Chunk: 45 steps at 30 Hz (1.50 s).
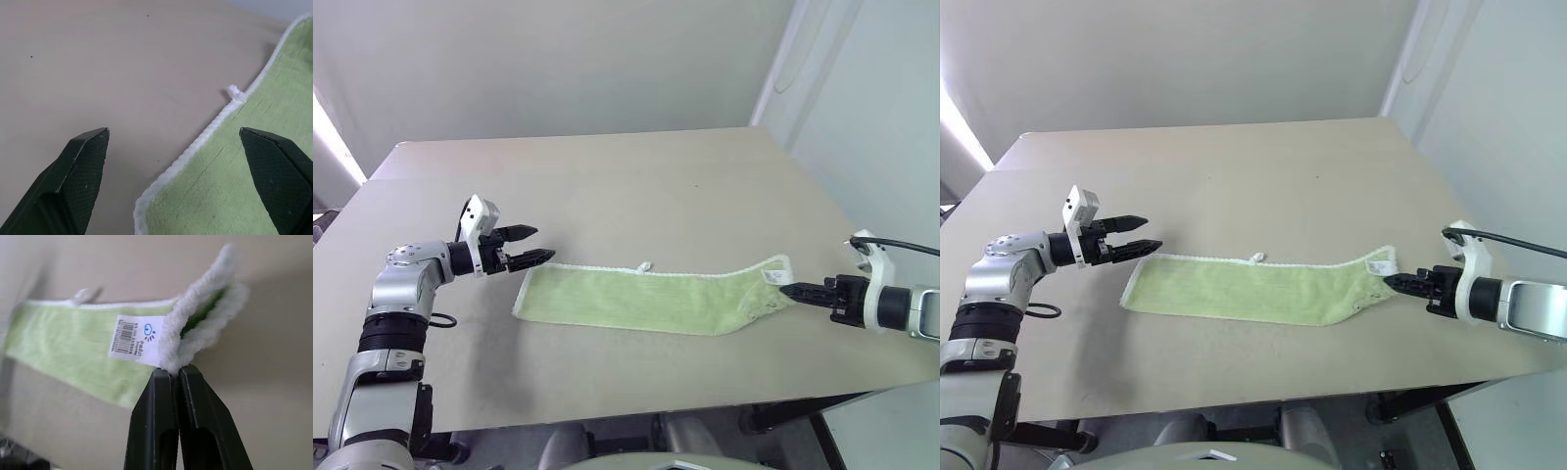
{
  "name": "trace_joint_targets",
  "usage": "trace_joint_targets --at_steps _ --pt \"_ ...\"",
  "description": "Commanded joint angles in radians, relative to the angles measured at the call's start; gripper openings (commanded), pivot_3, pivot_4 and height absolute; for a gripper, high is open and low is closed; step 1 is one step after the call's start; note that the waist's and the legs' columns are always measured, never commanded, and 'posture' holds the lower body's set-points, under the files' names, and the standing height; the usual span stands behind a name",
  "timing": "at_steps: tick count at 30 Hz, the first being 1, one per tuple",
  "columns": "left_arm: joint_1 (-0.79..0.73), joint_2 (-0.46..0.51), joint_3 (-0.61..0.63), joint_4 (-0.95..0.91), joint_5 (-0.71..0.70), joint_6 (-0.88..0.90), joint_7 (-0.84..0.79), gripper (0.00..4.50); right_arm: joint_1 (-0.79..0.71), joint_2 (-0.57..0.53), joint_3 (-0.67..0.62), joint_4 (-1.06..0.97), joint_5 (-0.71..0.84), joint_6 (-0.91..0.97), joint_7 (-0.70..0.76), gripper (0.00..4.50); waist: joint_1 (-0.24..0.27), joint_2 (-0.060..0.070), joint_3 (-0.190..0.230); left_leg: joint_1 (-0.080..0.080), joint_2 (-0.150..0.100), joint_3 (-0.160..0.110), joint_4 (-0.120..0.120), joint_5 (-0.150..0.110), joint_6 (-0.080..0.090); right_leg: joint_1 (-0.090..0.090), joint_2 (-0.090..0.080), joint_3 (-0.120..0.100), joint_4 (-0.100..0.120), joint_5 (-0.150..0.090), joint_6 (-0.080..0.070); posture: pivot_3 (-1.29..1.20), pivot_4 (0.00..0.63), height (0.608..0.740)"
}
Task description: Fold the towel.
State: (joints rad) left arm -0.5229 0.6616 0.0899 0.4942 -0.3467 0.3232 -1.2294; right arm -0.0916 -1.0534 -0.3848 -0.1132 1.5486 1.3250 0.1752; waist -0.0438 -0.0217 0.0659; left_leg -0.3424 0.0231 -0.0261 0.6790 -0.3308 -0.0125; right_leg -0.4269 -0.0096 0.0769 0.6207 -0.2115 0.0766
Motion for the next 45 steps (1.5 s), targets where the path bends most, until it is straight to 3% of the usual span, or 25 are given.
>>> trace_joint_targets --at_steps 1,5,9,16,22,35,45 --pt "-0.008 0.017 0.004 -0.040 -0.001 -0.003 -0.003 4.50 -0.008 -0.013 -0.049 -0.090 0.062 0.001 0.042 0.03 0.001 0.000 0.000 0.000 0.000 0.000 0.000 0.000 0.000 0.000 0.000 0.000 0.000 0.000 0.000 0.00 0.000 0.712" --pt "0.000 0.016 0.003 -0.048 0.002 -0.003 0.002 4.50 -0.008 0.000 -0.056 -0.185 0.102 -0.037 0.087 0.03 0.001 0.000 0.000 0.000 0.000 0.000 0.000 0.000 0.001 0.000 0.000 0.000 -0.001 0.000 0.000 0.00 0.000 0.712" --pt "-0.002 0.008 0.002 -0.045 0.004 -0.004 0.008 4.50 -0.047 0.049 0.038 -0.221 0.068 -0.074 0.085 0.03 -0.002 0.000 0.000 0.000 0.000 0.000 0.000 0.000 0.001 0.000 0.000 0.000 -0.001 0.000 0.000 0.00 0.000 0.712" --pt "-0.008 -0.007 -0.004 -0.043 0.009 -0.012 0.019 4.50 -0.129 0.260 0.253 -0.223 -0.119 -0.135 0.033 0.03 0.000 0.000 0.000 0.000 0.001 0.000 -0.001 0.000 0.001 0.000 0.000 0.000 -0.001 0.000 0.000 0.00 0.000 0.712" --pt "-0.001 -0.006 0.000 -0.038 0.013 -0.020 0.026 4.50 -0.154 0.370 0.382 -0.236 -0.257 -0.134 0.040 0.03 0.000 0.000 0.000 -0.002 0.001 0.000 -0.001 0.000 0.001 -0.001 0.000 -0.001 -0.002 0.000 0.000 0.00 0.000 0.712" --pt "-0.007 -0.012 0.001 -0.032 0.010 -0.019 0.040 4.50 -0.249 0.503 0.454 -0.240 -0.306 -0.077 0.088 0.03 -0.001 0.000 0.000 -0.001 0.001 -0.001 0.000 0.000 0.001 -0.001 0.000 -0.002 0.000 0.000 0.000 0.00 0.000 0.712" --pt "-0.018 -0.018 -0.005 -0.018 0.023 -0.031 0.054 4.50 -0.307 0.561 0.552 -0.118 -0.489 -0.060 0.165 0.03 -0.001 0.000 0.000 -0.001 0.000 -0.001 0.000 0.000 0.001 -0.001 0.000 -0.002 0.000 0.001 0.000 0.00 0.000 0.712"
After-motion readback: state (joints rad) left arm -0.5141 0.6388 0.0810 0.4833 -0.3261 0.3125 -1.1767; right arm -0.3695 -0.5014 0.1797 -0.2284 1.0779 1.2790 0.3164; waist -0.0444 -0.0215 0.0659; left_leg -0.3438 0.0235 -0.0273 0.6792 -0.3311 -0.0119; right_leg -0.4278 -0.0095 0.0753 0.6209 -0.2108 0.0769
